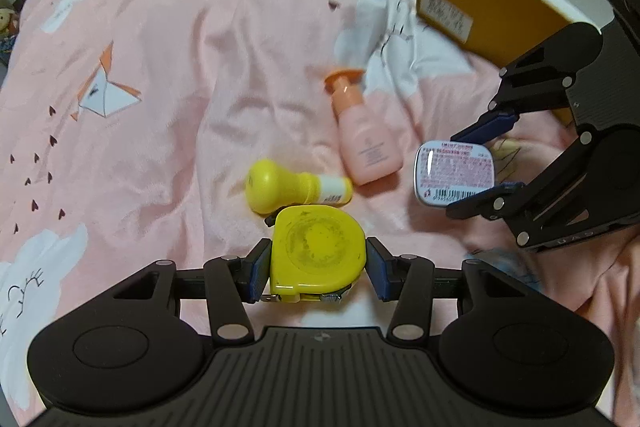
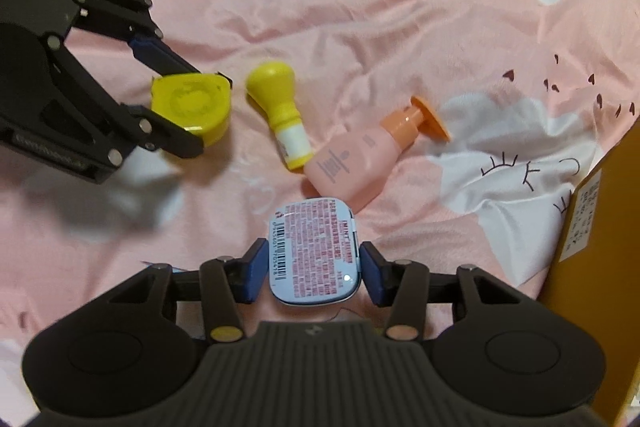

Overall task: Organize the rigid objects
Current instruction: 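Grasp the yellow tape measure with the left tool while the right tool grasps the pink-labelled tin, then carry the tape measure and tin with both tools into the orange box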

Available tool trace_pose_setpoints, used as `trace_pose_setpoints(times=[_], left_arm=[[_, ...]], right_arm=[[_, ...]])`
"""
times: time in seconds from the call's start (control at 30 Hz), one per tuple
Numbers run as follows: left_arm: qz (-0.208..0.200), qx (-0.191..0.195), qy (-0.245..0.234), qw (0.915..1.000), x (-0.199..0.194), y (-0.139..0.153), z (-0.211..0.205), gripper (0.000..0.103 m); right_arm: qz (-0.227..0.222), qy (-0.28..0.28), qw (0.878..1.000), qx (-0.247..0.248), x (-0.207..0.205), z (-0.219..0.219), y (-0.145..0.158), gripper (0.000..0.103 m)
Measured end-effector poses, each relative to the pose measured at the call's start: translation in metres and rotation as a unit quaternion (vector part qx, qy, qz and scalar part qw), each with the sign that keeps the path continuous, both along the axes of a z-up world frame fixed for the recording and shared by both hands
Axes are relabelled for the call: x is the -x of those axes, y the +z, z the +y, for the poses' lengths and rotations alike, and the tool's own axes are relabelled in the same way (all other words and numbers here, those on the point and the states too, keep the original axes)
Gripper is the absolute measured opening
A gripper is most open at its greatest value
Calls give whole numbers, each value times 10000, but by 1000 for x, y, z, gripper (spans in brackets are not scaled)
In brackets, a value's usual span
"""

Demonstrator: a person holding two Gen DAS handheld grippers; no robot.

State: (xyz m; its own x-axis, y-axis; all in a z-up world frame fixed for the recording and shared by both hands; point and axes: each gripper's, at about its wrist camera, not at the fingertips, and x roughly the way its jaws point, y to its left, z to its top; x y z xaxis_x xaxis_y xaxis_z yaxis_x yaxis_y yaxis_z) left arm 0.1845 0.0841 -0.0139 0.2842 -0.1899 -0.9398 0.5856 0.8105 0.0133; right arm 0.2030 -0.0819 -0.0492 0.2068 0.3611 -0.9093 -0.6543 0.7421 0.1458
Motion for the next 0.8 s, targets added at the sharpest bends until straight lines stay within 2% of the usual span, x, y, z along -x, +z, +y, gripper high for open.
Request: trace_pose_setpoints(times=[0.43, 0.63, 0.8], left_arm=[[-591, 303, -242, 9975, 24, 65, -32, 57], [-730, 430, -393, 9956, 20, 83, -60, 57], [-824, 588, -658, 9927, 17, 94, -94, 57]], right_arm=[[-615, -33, 9976, -312, 13, -39, 86, 49], [-755, -360, 9961, -295, 11, -80, 112, 49], [-757, -736, 9942, -223, 6, -118, 121, 49]])
